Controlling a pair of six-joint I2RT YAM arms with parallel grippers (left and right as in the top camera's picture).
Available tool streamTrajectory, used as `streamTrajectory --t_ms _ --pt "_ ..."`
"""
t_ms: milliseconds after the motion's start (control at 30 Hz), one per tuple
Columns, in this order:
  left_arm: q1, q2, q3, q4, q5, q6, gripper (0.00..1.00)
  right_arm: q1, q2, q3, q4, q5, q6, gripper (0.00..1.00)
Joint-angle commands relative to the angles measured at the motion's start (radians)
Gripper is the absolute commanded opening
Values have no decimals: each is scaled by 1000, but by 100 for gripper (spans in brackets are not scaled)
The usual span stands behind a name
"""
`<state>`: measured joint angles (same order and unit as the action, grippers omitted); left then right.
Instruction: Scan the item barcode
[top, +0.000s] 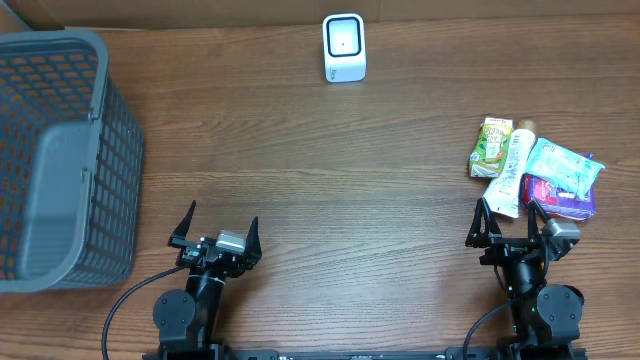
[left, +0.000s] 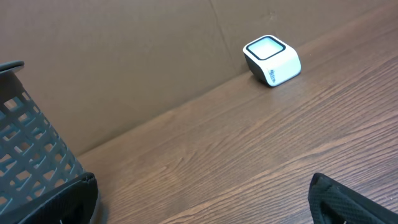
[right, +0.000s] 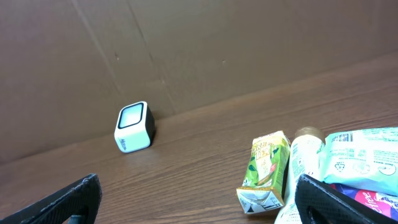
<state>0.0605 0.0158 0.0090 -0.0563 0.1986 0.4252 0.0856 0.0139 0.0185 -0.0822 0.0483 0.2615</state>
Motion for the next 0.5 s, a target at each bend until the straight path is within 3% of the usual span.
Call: streamTrajectory --t_ms 0,467 --pt "-3 -11 -4 0 4 -14 100 5 -11 -11 4 -5 -1 100" --pt "-3 -11 -4 0 4 -14 100 5 -11 -11 4 -5 -1 100"
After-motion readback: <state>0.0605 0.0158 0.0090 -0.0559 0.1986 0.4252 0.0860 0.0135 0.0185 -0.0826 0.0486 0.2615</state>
